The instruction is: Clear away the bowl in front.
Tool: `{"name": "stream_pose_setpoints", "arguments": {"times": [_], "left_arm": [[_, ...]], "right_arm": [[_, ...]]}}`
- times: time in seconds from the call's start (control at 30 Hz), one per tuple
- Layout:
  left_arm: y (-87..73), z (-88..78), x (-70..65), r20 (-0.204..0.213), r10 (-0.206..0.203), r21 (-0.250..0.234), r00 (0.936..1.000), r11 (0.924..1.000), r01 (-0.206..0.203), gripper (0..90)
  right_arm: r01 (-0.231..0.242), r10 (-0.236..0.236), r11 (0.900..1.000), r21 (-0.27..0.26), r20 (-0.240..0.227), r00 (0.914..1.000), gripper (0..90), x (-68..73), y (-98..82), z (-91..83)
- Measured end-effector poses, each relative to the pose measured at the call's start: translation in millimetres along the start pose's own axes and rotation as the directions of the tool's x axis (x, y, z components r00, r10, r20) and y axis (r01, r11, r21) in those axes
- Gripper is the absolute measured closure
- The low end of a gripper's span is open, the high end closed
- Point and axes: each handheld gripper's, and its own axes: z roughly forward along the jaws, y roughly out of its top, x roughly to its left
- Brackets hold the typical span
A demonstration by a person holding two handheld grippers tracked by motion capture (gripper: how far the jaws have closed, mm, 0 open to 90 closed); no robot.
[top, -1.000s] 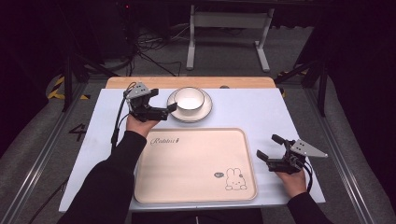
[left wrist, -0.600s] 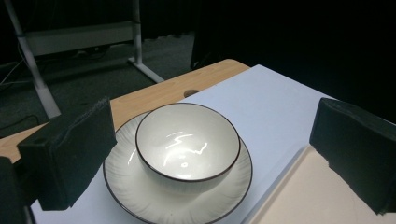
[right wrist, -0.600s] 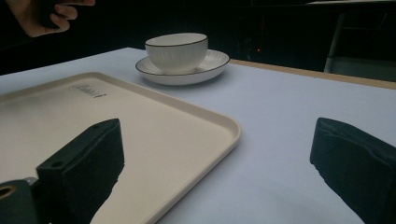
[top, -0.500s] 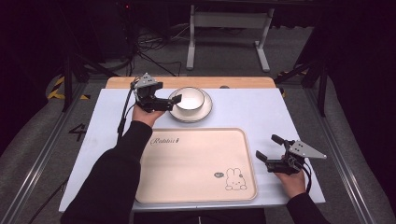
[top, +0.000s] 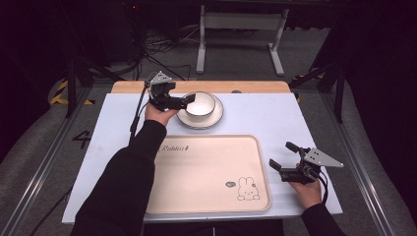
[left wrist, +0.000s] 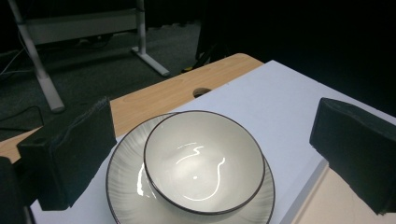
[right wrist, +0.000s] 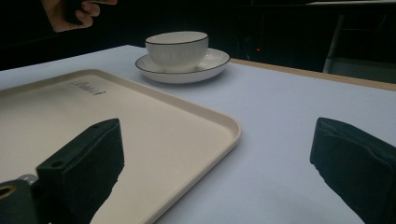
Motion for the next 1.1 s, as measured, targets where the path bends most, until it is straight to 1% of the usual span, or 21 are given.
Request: {"name": "stream_pose_setpoints", "arguments": {"times": [0.17, 0.33, 0.4, 0.5, 0.6, 0.63, 0.67, 0.7, 0.73, 0.87, 0.9, 0.93, 0.97, 1.0, 1.03, 1.07, 1.1], "left_arm": [[1.4, 5.8, 1.1, -0.001, -0.002, 0.004, 1.0, 1.0, 0.002, 1.3], [2.4, 12.9, 6.0, -0.01, -0.007, 0.018, 0.9999, 0.9998, 0.007, 1.2], [1.9, 17.8, 9.0, -0.018, -0.015, 0.022, 0.9997, 0.9996, 0.016, 1.3], [0.5, 23.7, 11.8, -0.026, -0.028, 0.045, 0.9993, 0.9985, 0.03, 1.3], [-3.2, 29.7, 15.1, -0.037, -0.055, 0.069, 0.9978, 0.996, 0.057, 1.9], [-5.0, 31.8, 16.6, -0.037, -0.068, 0.079, 0.997, 0.9944, 0.07, 1.9], [-8.1, 35.5, 19.5, -0.044, -0.081, 0.101, 0.9957, 0.9912, 0.086, 2.1], [-10.0, 37.6, 20.8, -0.042, -0.096, 0.112, 0.9945, 0.9886, 0.1, 2.3], [-10.0, 37.6, 20.8, -0.042, -0.096, 0.112, 0.9945, 0.9886, 0.1, 2.5], [-17.2, 45.2, 26.5, -0.052, -0.131, 0.16, 0.99, 0.9775, 0.138, 3.9], [-18.1, 46.5, 27.6, -0.056, -0.133, 0.164, 0.9895, 0.9763, 0.141, 3.9], [-20.5, 49.7, 28.9, -0.074, -0.164, 0.184, 0.9837, 0.9673, 0.175, 5.9], [-20.5, 49.7, 28.9, -0.074, -0.164, 0.184, 0.9837, 0.9673, 0.175, 6.7], [-21.8, 51.3, 30.2, -0.078, -0.175, 0.191, 0.9815, 0.9637, 0.187, 6.7], [-24.0, 54.3, 31.0, -0.094, -0.188, 0.204, 0.9777, 0.9577, 0.203, 8.6], [-24.0, 54.3, 31.0, -0.094, -0.188, 0.204, 0.9777, 0.9577, 0.203, 9.6], [-25.1, 56.0, 31.4, -0.099, -0.194, 0.211, 0.9759, 0.9544, 0.211, 10.7]], "right_arm": [[0.001, -0.001, 1.0, -0.002, 0.0, 1.0, 3.7, 0.1, -0.1, -0.1], [0.004, -0.004, 1.0, -0.001, 0.004, 1.0, 3.6, 0.7, -0.1, 0.1], [0.006, -0.006, 1.0, -0.001, 0.005, 1.0, 3.6, 0.8, -0.1, 0.1], [0.007, -0.007, 1.0, -0.001, 0.006, 1.0, 3.7, 1.0, -0.1, 0.1], [0.008, -0.008, 1.0, -0.001, 0.005, 1.0, 3.6, 1.0, -0.1, -0.1], [0.008, -0.008, 1.0, -0.002, 0.005, 1.0, 3.6, 1.0, -0.2, -0.2], [0.008, -0.008, 1.0, -0.004, 0.005, 1.0, 3.6, 1.0, -0.2, -0.3], [0.007, -0.007, 1.0, -0.004, 0.003, 1.0, 3.6, 1.0, -0.2, -0.3], [0.008, -0.008, 1.0, -0.004, 0.003, 1.0, 3.6, 1.0, -0.3, -0.4], [0.007, -0.007, 1.0, -0.006, 0.004, 1.0, 3.7, 1.2, -0.4, -0.7], [0.007, -0.007, 1.0, -0.006, 0.004, 1.0, 3.7, 1.2, -0.4, -0.7], [0.008, -0.008, 1.0, -0.005, 0.004, 1.0, 3.6, 1.2, -0.3, -0.7], [0.008, -0.008, 1.0, -0.005, 0.004, 1.0, 3.6, 1.2, -0.3, -0.7], [0.009, -0.009, 1.0, -0.006, 0.005, 1.0, 3.7, 1.3, -0.4, -0.7], [0.01, -0.01, 1.0, -0.004, 0.004, 0.9999, 3.6, 1.5, -0.3, -0.6], [0.01, -0.01, 1.0, -0.004, 0.004, 0.9999, 3.6, 1.5, -0.3, -0.6], [0.013, -0.013, 1.0, -0.004, 0.006, 0.9999, 3.6, 1.7, -0.3, -0.6]]}}
